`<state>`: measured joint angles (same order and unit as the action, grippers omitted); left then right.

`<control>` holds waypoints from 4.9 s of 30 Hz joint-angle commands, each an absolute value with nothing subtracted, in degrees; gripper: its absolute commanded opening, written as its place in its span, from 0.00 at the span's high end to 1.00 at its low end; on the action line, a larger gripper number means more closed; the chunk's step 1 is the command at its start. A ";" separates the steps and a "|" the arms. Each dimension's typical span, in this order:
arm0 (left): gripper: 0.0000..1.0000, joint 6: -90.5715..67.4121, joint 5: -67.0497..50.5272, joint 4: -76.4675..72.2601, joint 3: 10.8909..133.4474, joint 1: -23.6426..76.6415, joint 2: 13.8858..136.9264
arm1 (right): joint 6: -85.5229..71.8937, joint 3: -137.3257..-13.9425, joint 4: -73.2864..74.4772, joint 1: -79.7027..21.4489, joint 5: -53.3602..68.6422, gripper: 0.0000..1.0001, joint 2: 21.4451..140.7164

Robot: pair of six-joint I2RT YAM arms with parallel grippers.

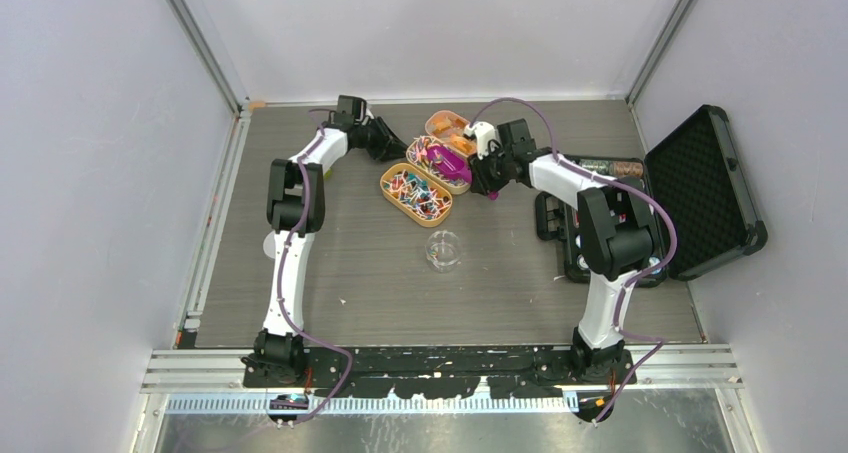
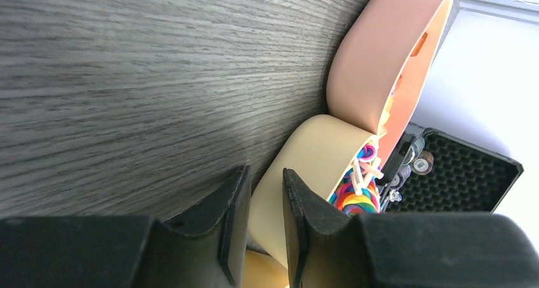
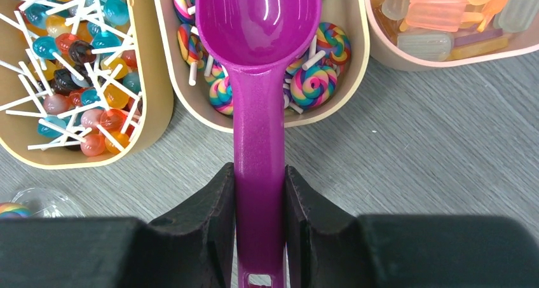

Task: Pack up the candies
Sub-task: Scoop the fake candies from the storage box, then place the fake candies in the packing bottle, then adjust the spatula.

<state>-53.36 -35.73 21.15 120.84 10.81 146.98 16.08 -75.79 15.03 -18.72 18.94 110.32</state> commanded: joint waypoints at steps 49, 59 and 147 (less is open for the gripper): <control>0.66 -51.03 -37.99 25.95 124.89 10.93 140.03 | 21.95 -88.16 38.25 -24.84 7.22 1.00 98.31; 0.36 -42.91 -34.23 36.22 122.33 10.63 130.53 | 32.92 -76.77 37.23 -25.37 12.94 1.00 83.03; 1.00 -46.71 -52.18 28.88 71.40 13.97 85.17 | 21.78 -65.45 21.30 -37.66 27.78 0.80 63.46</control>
